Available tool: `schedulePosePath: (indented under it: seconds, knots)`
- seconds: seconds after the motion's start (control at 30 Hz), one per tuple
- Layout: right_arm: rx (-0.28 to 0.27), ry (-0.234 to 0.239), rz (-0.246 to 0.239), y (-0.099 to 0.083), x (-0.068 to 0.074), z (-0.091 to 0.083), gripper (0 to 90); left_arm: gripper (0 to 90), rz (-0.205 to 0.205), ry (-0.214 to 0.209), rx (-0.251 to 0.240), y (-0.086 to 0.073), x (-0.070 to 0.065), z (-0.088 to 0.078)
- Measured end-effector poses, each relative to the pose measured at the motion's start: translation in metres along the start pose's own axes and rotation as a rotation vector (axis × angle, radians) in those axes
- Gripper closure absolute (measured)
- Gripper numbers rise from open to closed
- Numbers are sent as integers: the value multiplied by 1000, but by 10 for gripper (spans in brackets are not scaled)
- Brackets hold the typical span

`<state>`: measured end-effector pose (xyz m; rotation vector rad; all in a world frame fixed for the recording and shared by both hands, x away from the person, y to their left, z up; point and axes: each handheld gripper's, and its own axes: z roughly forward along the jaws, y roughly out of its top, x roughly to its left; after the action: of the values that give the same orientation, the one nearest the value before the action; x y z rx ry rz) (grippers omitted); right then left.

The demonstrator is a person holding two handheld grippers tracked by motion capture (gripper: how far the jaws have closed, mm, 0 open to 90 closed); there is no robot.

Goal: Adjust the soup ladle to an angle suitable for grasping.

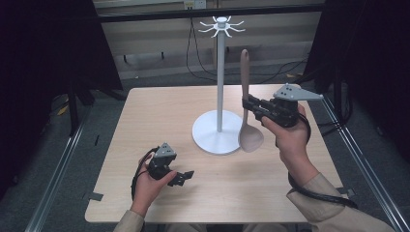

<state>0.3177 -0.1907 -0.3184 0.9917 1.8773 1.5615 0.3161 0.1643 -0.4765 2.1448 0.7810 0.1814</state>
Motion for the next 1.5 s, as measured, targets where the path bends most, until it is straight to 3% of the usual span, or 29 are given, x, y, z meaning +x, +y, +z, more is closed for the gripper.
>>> schedulePosePath:
  seconds: [0.9, 1.5]
  knots:
    - [-12, -44, -7, 30, 11, 24, 788, 24, -9, 0, -8, 0, 1, -1]
    - [1, -63, -1, 33, 10, 35, 787, 24, -12, -6, -12, -1, 2, -1]
